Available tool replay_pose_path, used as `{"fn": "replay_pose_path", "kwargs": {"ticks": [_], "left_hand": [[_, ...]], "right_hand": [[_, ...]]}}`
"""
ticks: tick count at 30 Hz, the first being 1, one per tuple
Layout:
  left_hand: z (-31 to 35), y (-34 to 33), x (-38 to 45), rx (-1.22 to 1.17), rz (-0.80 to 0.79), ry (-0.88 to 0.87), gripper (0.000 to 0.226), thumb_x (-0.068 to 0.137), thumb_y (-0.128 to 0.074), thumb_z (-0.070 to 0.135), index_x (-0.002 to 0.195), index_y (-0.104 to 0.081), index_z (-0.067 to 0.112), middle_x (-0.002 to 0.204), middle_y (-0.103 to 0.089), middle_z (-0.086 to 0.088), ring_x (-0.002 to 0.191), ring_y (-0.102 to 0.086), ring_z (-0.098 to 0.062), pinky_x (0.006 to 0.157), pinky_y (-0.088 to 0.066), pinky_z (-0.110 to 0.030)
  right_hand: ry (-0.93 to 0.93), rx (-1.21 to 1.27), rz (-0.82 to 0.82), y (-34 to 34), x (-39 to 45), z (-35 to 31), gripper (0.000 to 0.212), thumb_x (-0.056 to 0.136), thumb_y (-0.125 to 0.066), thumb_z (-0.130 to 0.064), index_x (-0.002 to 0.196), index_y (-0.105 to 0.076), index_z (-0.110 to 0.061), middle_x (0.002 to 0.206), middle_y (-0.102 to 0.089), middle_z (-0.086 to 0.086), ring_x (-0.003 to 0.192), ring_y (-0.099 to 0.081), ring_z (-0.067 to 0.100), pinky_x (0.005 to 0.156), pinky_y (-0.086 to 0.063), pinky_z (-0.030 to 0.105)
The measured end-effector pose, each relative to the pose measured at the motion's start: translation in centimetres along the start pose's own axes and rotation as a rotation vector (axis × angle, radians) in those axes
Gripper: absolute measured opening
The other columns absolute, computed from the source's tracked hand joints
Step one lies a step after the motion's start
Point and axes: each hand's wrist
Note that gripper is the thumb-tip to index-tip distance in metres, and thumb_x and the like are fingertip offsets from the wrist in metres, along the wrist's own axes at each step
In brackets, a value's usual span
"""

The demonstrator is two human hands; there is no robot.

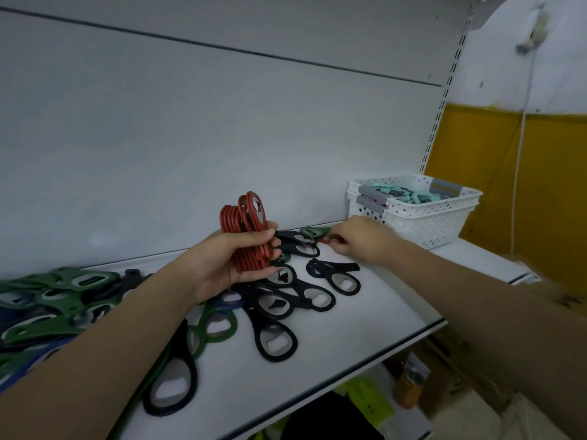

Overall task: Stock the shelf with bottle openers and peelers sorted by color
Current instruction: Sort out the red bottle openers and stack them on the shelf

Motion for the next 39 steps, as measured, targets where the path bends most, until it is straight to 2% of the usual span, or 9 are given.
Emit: {"fn": "replay_pose_path", "kwargs": {"ticks": [5,8,14,21,28,32,34,37,39], "left_hand": [[0.4,0.3,-0.1,-0.009,0.025,-0.054,0.042,0.080,-0.072,0.011,0.120,-0.070,0.021,0.101,-0.073,-0.006,0.091,-0.071,-0.018,0.073,-0.060,-0.038],[0.7,0.5,-0.1,-0.022,0.033,-0.023,0.043,0.079,-0.072,0.009,0.121,-0.068,0.015,0.103,-0.073,-0.008,0.095,-0.071,-0.021,0.080,-0.059,-0.047],[0.7,0.1,-0.4,0.052,-0.024,0.044,0.040,0.085,-0.069,0.011,0.124,-0.058,0.005,0.121,-0.070,-0.014,0.109,-0.068,-0.034,0.091,-0.055,-0.054],[1.5,0.6,-1.2,-0.116,-0.097,0.096,0.036,0.090,-0.055,0.025,0.122,-0.066,0.011,0.118,-0.070,-0.015,0.097,-0.073,-0.025,0.070,-0.062,-0.038],[4.3,1.4,-2.4,-0.243,-0.164,0.189,0.053,0.075,-0.080,0.021,0.119,-0.061,-0.001,0.105,-0.071,-0.016,0.088,-0.074,-0.024,0.066,-0.062,-0.035],[7.2,1.2,-4.3,-0.076,-0.050,0.169,0.032,0.085,-0.065,0.019,0.114,-0.061,0.006,0.094,-0.072,-0.005,0.083,-0.071,-0.013,0.081,-0.060,-0.027],[9.1,1.5,-6.0,0.071,0.028,0.158,0.025,0.093,-0.062,0.019,0.116,-0.061,0.008,0.094,-0.072,-0.001,0.085,-0.071,-0.010,0.082,-0.060,-0.028],[11.1,2.5,-9.8,0.298,0.133,0.112,0.026,0.097,-0.060,0.014,0.121,-0.060,0.005,0.099,-0.071,-0.004,0.091,-0.070,-0.014,0.082,-0.061,-0.037],[11.6,3.4,-12.4,0.378,0.195,0.115,0.031,0.094,-0.062,0.008,0.124,-0.057,0.000,0.104,-0.069,-0.010,0.098,-0.070,-0.020,0.084,-0.060,-0.044]], "right_hand": [[0.021,-0.327,0.089,3.7,-1.0,-0.6,0.015,0.096,-0.055,-0.027,0.103,-0.066,-0.019,0.093,-0.068,0.000,0.091,-0.062,0.022,0.062,-0.044,0.031],[-0.016,-0.037,0.143,7.0,-1.9,-0.2,0.011,0.089,-0.069,-0.028,0.098,-0.073,-0.030,0.092,-0.069,-0.009,0.089,-0.064,0.013,0.072,-0.051,0.030],[0.356,0.362,0.070,11.4,-2.7,-4.6,0.017,0.088,-0.073,-0.020,0.102,-0.078,-0.029,0.095,-0.071,-0.020,0.090,-0.063,-0.004,0.080,-0.042,0.004],[0.464,0.393,0.289,10.7,0.3,-9.3,0.016,0.085,-0.075,-0.015,0.100,-0.075,-0.018,0.094,-0.070,-0.010,0.085,-0.066,0.005,0.074,-0.044,0.003],[0.557,0.446,0.465,11.9,2.0,-9.6,0.012,0.083,-0.077,-0.013,0.095,-0.079,-0.016,0.092,-0.071,-0.008,0.088,-0.059,-0.001,0.079,-0.050,0.020],[0.505,0.609,0.512,11.7,2.7,-11.5,0.020,0.089,-0.070,-0.009,0.099,-0.077,-0.024,0.099,-0.072,-0.007,0.095,-0.063,0.002,0.087,-0.052,0.024],[0.427,0.917,0.401,12.3,2.4,-13.0,0.029,0.098,-0.059,-0.012,0.110,-0.071,-0.035,0.118,-0.069,0.000,0.111,-0.063,0.013,0.102,-0.050,0.031],[0.406,1.526,-0.042,13.5,0.8,-17.4,0.046,0.092,-0.059,-0.041,0.137,-0.052,-0.038,0.141,-0.052,-0.007,0.127,-0.055,0.022,0.105,-0.048,0.041],[0.534,1.473,-0.051,13.9,-0.2,-21.0,0.070,0.078,-0.066,-0.054,0.144,-0.044,-0.042,0.142,-0.050,-0.012,0.126,-0.053,0.009,0.104,-0.047,0.033]]}}
Point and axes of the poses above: each hand's wrist, its own x-axis towards the middle knuckle, its own y-axis out of the back of the hand, z = x × y
